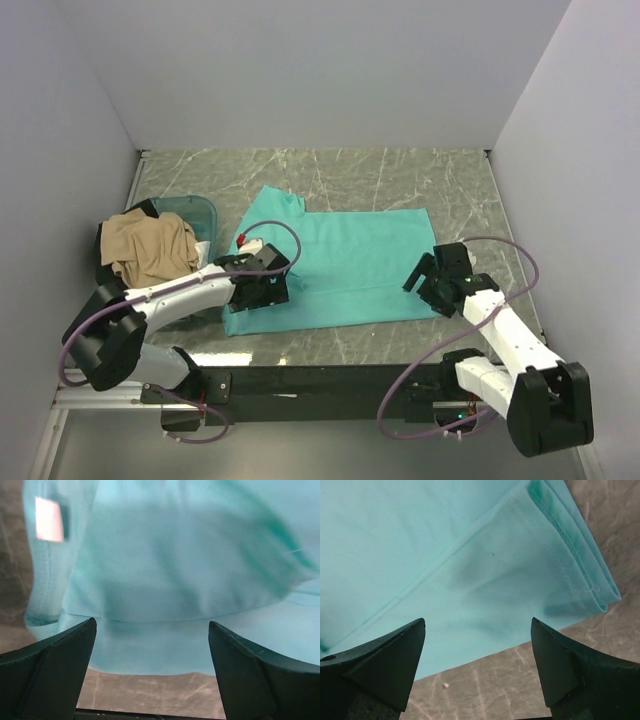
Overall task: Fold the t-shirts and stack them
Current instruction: Fold the tshirt
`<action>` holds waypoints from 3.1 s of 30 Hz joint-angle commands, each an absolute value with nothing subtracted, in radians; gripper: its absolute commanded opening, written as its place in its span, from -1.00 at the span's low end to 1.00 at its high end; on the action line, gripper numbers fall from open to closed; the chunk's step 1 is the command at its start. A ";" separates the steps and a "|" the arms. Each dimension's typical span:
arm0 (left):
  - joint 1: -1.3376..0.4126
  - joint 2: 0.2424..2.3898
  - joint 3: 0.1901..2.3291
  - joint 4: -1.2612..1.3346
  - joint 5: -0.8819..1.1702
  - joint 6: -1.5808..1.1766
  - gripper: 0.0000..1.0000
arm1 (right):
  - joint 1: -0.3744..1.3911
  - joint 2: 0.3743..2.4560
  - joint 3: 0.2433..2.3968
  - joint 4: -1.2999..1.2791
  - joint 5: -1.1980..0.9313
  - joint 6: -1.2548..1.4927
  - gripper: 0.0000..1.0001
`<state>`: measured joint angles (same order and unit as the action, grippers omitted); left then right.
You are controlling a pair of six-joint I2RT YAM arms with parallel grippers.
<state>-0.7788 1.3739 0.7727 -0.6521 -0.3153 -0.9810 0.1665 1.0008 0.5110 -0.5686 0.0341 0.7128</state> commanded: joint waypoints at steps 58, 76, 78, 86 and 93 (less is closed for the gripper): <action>-0.376 2.554 2.273 -0.741 -0.321 -0.732 -0.27 | 0.155 1.207 0.805 -0.408 0.140 0.549 0.83; -0.376 2.404 2.123 -0.651 -0.347 -0.716 -0.99 | 0.135 1.469 1.225 -0.512 0.311 0.566 0.82; -0.377 2.373 2.106 -0.618 -0.333 -0.715 -0.99 | 0.124 1.576 1.335 -0.564 0.353 0.566 0.81; -0.377 2.319 2.057 -0.586 -0.351 -0.707 -0.99 | 0.107 1.966 1.698 -0.705 0.460 0.532 0.72; -0.380 2.307 2.036 -0.546 -0.347 -0.661 -0.99 | 0.104 2.235 1.955 -0.799 0.476 0.518 0.59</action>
<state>-0.3763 2.3756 2.0384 -0.5835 -0.3386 -0.6987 0.1120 2.2024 1.8526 -0.7116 0.4221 0.5282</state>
